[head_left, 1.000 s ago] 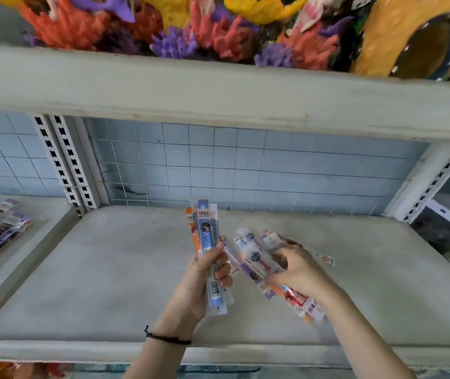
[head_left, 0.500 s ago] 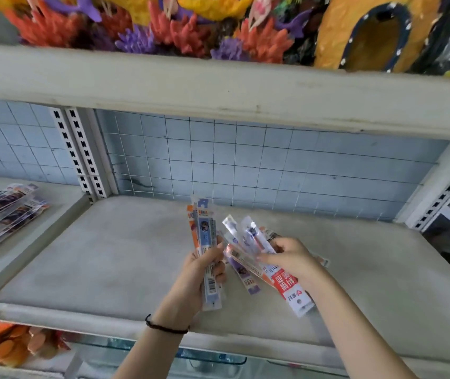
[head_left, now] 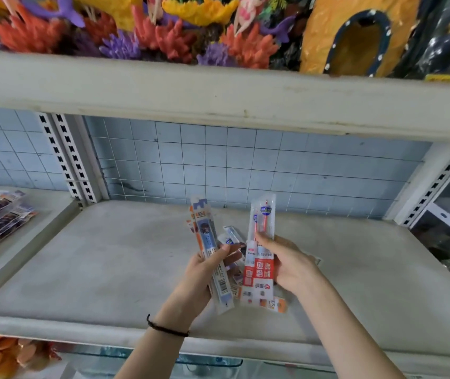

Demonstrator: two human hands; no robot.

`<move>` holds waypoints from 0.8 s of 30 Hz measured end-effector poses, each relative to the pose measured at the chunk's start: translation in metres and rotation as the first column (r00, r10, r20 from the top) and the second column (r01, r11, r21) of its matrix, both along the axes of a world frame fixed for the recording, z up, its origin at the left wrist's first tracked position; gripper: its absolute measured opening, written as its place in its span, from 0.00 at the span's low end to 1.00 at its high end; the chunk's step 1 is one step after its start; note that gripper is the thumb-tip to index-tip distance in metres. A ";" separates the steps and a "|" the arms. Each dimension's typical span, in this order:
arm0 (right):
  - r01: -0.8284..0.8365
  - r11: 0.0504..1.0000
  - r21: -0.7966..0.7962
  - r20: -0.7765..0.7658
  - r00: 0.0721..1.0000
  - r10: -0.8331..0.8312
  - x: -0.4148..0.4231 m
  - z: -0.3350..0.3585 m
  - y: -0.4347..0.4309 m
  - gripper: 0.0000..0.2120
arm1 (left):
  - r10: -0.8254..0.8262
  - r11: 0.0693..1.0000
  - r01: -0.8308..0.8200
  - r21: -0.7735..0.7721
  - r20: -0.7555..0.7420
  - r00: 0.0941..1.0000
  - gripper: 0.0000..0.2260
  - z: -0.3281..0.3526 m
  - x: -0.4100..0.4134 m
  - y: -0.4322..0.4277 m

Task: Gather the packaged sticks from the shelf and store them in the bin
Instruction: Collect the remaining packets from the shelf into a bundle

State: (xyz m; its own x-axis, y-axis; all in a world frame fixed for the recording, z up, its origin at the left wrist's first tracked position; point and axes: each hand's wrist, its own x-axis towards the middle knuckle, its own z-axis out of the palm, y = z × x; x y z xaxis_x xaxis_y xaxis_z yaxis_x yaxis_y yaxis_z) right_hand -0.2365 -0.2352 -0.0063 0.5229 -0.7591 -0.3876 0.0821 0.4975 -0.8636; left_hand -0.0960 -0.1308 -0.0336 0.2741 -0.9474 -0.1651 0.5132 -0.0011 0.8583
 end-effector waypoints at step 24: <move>0.023 0.997 -0.074 0.057 0.998 -0.018 -0.027 0.015 -0.018 0.08 | -0.214 0.976 0.216 0.027 -0.065 0.975 0.25 0.005 0.005 0.005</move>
